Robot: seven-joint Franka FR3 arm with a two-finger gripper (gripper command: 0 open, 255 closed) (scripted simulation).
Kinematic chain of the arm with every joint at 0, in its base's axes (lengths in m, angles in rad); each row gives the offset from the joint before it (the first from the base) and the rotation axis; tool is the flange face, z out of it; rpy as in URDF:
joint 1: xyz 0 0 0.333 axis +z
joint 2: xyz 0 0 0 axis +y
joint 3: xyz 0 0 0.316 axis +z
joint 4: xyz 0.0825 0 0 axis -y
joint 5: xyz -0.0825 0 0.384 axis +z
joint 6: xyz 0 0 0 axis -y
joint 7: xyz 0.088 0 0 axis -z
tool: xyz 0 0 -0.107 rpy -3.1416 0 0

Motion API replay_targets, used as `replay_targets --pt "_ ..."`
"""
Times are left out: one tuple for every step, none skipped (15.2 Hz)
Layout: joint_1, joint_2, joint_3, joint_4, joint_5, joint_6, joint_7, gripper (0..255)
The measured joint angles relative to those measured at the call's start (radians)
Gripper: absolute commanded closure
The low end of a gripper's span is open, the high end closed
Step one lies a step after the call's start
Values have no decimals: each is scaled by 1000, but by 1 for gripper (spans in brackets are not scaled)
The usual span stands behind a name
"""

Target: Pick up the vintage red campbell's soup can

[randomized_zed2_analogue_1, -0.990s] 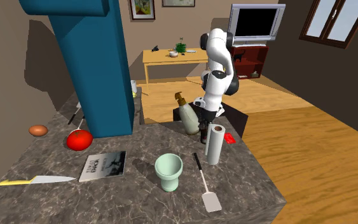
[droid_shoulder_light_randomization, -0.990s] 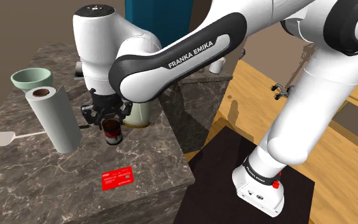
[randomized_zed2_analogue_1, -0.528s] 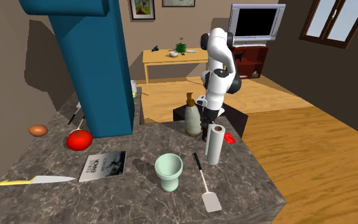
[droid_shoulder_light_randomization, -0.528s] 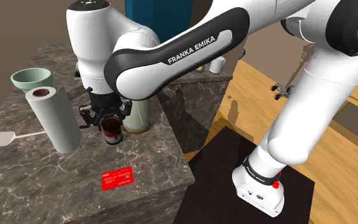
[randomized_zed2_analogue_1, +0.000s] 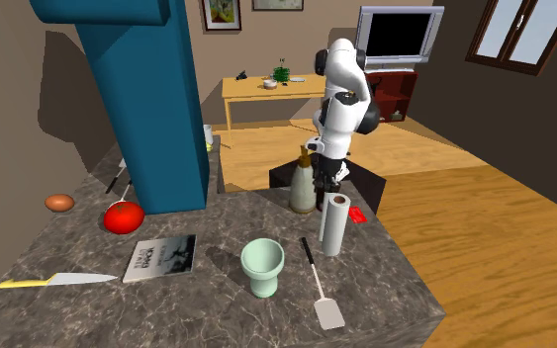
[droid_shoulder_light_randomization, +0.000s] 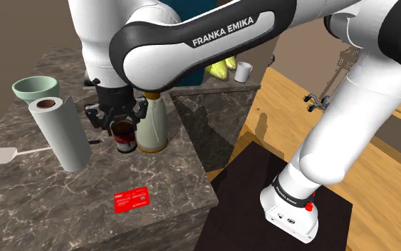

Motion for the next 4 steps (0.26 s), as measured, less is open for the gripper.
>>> replay_targets --pt "1 1 1 13 0 -12 0 255" --pt "1 -3 1 22 4 -24 -3 255" --pt "1 -8 2 30 8 -36 -6 255" --pt "-1 -13 1 36 12 -44 -11 255"
